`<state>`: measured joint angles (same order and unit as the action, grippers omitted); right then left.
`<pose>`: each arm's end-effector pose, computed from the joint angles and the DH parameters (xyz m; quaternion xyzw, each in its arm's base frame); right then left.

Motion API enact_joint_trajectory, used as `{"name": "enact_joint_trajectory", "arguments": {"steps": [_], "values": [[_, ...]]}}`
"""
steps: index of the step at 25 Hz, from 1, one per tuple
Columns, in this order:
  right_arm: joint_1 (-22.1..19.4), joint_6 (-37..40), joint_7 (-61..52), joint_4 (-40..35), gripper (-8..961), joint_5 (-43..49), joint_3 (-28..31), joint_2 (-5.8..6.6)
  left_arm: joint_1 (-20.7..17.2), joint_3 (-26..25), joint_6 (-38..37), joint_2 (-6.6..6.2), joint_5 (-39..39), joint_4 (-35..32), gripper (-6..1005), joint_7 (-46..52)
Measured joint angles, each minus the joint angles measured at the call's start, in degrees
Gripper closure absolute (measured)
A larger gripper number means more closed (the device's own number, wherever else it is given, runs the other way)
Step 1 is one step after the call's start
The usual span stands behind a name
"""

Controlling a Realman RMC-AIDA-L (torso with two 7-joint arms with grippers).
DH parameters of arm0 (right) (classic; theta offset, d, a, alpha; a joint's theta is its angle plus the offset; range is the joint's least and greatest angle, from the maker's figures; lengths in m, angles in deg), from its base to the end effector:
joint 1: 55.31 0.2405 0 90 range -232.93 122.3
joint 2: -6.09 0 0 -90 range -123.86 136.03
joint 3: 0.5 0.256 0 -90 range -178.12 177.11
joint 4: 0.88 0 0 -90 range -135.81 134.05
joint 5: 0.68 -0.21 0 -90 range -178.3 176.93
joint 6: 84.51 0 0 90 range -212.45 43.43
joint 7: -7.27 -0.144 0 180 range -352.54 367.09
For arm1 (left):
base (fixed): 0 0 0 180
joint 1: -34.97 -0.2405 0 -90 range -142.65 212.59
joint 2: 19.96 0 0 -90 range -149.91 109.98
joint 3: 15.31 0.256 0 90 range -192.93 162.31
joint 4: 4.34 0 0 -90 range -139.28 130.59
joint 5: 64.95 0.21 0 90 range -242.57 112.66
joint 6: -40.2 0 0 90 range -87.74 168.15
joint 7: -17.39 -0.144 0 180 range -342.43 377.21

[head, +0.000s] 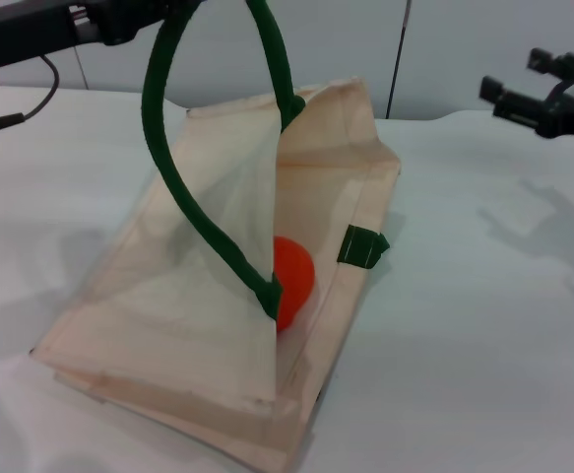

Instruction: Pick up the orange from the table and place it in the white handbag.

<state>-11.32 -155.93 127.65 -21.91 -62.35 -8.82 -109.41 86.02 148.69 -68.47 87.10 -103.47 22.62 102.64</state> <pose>0.2549 0.4177 0.0298 -0.8684 0.1885 0.2929 0.3529 -0.2034 0.3906 0.1116 -0.8687 -0.2131 -0.4305 0.1213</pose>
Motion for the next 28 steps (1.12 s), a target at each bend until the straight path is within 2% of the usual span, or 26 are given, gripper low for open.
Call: {"name": "enact_joint_trajectory", "arguments": {"steps": [4, 9, 15, 19, 21, 24, 28], "values": [[-0.77, 2.79, 1.59, 1.08, 62, -4.09, 0.72, -0.28, -0.47, -0.09, 0.38, 0.46, -2.37, 0.06, 858, -0.46], [-0.98, 3.94, 1.78, 1.73, 62, -4.45, 0.73, -0.29, -0.94, -0.11, 1.60, 0.77, -3.82, 0.11, 858, -0.35], [-1.01, 4.10, 1.79, 1.89, 62, -4.59, 0.85, -0.26, -1.05, -0.12, 2.29, 1.03, -4.23, 0.12, 691, -0.09], [-1.06, 4.43, 1.79, 2.10, 62, -5.81, 0.87, -0.25, -1.27, -0.54, 2.36, 1.35, -5.54, 0.14, 526, -0.59], [-1.10, 5.13, 1.91, 2.16, 62, -6.54, 0.89, -0.29, -2.01, -0.52, 2.56, 2.15, -8.59, 0.36, 444, -2.27], [-1.35, 5.32, 4.49, 3.20, 62, -7.37, 1.06, -0.34, -3.48, -0.18, 3.39, 3.87, -13.96, 0.52, 240, -7.41], [-2.19, 4.79, 15.13, 8.54, 62, -13.47, 1.54, -0.40, -5.28, -0.07, 7.72, 6.88, -18.44, 0.64, 229, -17.77]]}}
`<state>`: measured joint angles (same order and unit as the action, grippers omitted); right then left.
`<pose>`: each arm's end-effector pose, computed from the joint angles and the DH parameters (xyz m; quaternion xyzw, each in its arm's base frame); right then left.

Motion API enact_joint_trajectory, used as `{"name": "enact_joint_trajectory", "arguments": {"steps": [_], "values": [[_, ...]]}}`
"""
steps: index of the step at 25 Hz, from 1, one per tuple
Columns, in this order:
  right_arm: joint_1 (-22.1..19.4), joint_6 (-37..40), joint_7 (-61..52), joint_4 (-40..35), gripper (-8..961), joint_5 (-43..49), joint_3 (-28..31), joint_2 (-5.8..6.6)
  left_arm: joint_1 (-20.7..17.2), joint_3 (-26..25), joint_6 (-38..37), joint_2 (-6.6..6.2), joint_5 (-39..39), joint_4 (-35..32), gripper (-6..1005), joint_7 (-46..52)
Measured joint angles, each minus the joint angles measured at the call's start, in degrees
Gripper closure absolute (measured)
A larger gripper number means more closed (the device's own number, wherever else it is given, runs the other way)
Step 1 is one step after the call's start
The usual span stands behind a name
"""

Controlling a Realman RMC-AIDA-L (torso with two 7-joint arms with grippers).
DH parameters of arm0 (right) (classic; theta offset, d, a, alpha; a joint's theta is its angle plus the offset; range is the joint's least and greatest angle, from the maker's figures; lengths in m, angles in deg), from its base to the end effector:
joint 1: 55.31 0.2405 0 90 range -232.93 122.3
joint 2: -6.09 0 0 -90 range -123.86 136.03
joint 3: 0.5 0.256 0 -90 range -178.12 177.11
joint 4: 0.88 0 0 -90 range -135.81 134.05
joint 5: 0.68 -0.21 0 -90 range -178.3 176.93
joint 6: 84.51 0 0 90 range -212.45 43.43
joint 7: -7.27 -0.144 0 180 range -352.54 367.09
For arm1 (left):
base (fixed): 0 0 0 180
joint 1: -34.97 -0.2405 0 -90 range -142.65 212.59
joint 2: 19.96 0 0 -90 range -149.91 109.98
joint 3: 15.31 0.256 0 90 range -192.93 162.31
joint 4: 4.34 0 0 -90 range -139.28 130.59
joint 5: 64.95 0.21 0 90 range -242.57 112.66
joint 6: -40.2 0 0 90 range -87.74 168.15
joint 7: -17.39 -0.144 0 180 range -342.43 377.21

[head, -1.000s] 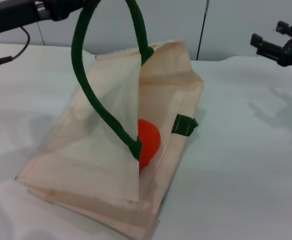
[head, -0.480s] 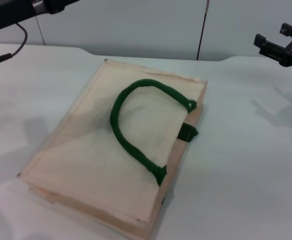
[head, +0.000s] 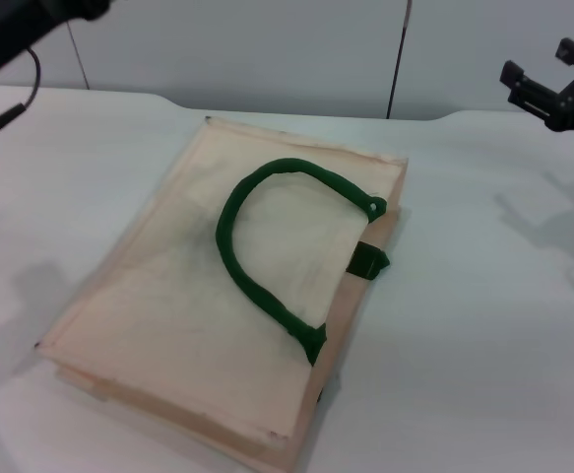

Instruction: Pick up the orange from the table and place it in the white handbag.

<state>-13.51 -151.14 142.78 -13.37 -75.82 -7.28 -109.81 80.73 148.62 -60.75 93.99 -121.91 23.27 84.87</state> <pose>0.2680 0.4138 0.0200 -0.8198 0.1873 0.3208 0.4358 -0.2246 0.3874 0.1007 -0.8004 -0.1358 -0.4987 0.3037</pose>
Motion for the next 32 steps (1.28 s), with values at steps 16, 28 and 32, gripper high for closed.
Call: {"name": "enact_joint_trajectory", "arguments": {"steps": [16, 28, 32], "values": [[-2.37, 1.27, 24.50, 13.09, 63, -30.40, 0.19, -0.56, -7.44, -5.03, 19.76, 2.56, -22.00, -27.21, 214, -34.51], [-1.68, 3.72, 24.35, 15.01, 63, -32.04, 0.27, -0.54, -7.30, -5.67, 21.10, 2.62, -23.09, -28.83, 215, -35.08], [-1.47, 3.87, 24.60, 14.93, 63, -31.96, 0.20, -0.55, -7.41, -6.00, 21.09, 2.71, -23.74, -28.85, 219, -34.95]]}}
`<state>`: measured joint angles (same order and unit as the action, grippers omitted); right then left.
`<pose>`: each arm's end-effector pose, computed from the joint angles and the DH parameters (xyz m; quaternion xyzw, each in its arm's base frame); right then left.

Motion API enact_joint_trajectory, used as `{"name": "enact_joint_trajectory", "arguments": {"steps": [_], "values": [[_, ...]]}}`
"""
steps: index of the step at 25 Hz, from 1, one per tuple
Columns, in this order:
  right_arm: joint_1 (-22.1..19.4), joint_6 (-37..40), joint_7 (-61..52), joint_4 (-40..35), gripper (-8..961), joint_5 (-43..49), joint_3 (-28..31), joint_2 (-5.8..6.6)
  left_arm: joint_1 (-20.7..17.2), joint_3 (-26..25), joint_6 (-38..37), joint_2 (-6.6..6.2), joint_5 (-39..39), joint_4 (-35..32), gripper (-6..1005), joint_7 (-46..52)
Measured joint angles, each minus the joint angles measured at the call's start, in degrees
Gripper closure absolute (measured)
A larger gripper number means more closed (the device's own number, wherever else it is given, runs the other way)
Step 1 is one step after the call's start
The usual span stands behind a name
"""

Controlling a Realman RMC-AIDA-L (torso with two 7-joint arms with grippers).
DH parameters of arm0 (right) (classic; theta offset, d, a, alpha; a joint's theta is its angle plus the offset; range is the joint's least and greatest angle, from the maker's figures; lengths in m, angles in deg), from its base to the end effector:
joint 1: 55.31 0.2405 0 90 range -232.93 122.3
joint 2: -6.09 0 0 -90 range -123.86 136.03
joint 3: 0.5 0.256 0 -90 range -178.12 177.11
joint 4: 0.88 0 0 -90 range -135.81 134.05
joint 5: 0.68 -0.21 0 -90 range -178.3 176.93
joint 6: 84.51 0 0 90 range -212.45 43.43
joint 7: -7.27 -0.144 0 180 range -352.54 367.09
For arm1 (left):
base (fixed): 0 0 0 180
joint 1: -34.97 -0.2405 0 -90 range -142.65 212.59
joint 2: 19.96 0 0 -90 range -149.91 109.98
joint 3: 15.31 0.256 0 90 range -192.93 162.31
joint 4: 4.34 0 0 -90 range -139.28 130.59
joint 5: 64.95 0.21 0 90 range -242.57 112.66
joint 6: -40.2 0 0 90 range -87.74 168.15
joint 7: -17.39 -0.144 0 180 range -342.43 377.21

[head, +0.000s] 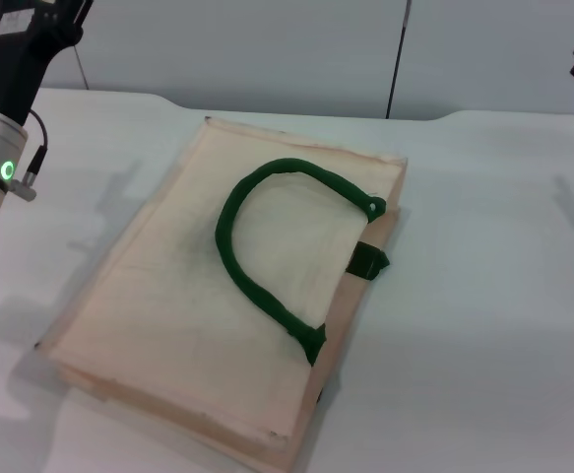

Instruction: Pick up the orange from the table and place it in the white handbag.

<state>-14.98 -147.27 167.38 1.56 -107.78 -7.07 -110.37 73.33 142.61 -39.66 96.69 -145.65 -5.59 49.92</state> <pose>0.2873 0.4073 0.0134 -0.6934 0.2440 0.3464 0.5828 -0.2663 0.3895 0.0441 -0.6281 -0.2200 -0.5097 0.5452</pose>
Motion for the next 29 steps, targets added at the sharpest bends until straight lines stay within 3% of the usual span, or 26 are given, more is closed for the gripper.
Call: {"name": "enact_joint_trajectory", "arguments": {"steps": [29], "values": [[1.30, 4.84, -0.37, 0.10, 62, -0.14, 0.07, 0.00, 0.00, 0.01, 1.64, -0.08, -0.13, -0.16, 228, 0.67]]}}
